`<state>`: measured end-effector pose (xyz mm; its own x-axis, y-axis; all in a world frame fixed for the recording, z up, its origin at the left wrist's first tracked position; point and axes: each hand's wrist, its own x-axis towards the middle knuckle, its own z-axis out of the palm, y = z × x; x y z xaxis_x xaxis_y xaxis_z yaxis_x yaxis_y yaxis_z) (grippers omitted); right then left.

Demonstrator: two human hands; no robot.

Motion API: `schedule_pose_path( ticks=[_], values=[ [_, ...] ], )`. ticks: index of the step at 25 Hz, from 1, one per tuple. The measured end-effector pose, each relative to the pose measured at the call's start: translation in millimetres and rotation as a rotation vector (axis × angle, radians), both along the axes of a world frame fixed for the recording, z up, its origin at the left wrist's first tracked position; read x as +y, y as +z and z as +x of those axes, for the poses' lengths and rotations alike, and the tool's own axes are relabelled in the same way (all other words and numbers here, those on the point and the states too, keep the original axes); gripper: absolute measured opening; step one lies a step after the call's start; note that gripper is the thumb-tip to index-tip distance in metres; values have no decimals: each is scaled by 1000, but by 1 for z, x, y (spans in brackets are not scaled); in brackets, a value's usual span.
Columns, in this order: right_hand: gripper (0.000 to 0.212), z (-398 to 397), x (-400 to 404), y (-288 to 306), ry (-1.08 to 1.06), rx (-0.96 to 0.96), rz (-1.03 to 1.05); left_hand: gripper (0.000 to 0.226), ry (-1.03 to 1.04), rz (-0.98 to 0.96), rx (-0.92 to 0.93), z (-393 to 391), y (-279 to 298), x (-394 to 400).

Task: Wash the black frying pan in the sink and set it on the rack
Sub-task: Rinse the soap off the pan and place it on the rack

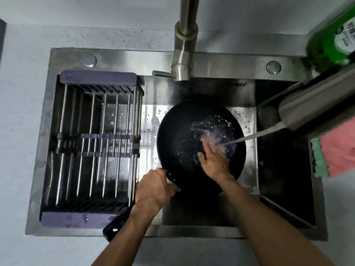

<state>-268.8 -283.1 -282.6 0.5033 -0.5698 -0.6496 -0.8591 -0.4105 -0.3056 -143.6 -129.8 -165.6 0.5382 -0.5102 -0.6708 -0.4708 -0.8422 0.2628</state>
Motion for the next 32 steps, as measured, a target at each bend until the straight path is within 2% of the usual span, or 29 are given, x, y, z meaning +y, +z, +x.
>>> schedule_pose_path(
  ticks=[1, 2, 3, 6, 7, 8, 11, 12, 13, 16, 17, 18, 20, 21, 23, 26, 29, 30, 32],
  values=[
    [64, 6, 2, -6, -156, 107, -55, 42, -13, -12, -7, 1, -6, 1],
    [65, 24, 11, -10, -251, 124, -56, 43, -33, -17, -20, 0, -11, 1],
    [66, 51, 24, -7, -248, 22, -53, 45, -51, -12, -34, -1, -16, 2],
    [68, 92, 28, -15, 88, -298, -83, 47, -94, -2, -72, 0, -24, 4],
    [68, 82, 14, -22, 154, -301, -127, 46, -101, -10, -76, 0, -25, 5],
    [67, 67, -1, -32, 130, -240, -196, 44, -105, -15, -76, 0, -26, 6],
    [69, 50, -18, -41, -289, -14, -374, 36, -127, 1, -90, -2, -24, 5],
    [70, 64, -14, -37, -327, -43, -345, 37, -143, 24, -110, -1, -24, 2],
    [70, 79, -7, -30, -270, -114, -258, 40, -162, 54, -134, -3, -23, 0],
    [61, 78, 19, -3, 22, -273, 146, 49, -214, 127, -266, -11, -2, 2],
    [52, 58, 19, 9, 9, -290, 312, 48, -230, 127, -306, -16, 6, 7],
    [41, 32, 16, 20, -91, -260, 457, 46, -243, 118, -328, -21, 13, 15],
    [27, -16, 10, 50, -346, -142, 570, 42, -258, 94, -344, -27, 16, 26],
    [25, -36, 6, 66, -443, -103, 553, 41, -253, 87, -348, -28, 16, 30],
    [24, -56, -7, 108, -560, -188, 459, 42, -251, 82, -339, -27, 14, 30],
    [41, -54, -28, 188, -694, -550, 364, 46, -267, 101, -299, -25, 15, 28],
    [64, -50, -41, 279, -538, -938, 219, 37, -245, 133, -308, -27, 22, 23],
    [63, -43, -43, 305, -443, -990, 118, 32, -250, 153, -322, -29, 25, 20],
    [43, -26, -46, 344, -300, -945, -197, 29, -270, 209, -358, -35, 29, 13]
  ],
)
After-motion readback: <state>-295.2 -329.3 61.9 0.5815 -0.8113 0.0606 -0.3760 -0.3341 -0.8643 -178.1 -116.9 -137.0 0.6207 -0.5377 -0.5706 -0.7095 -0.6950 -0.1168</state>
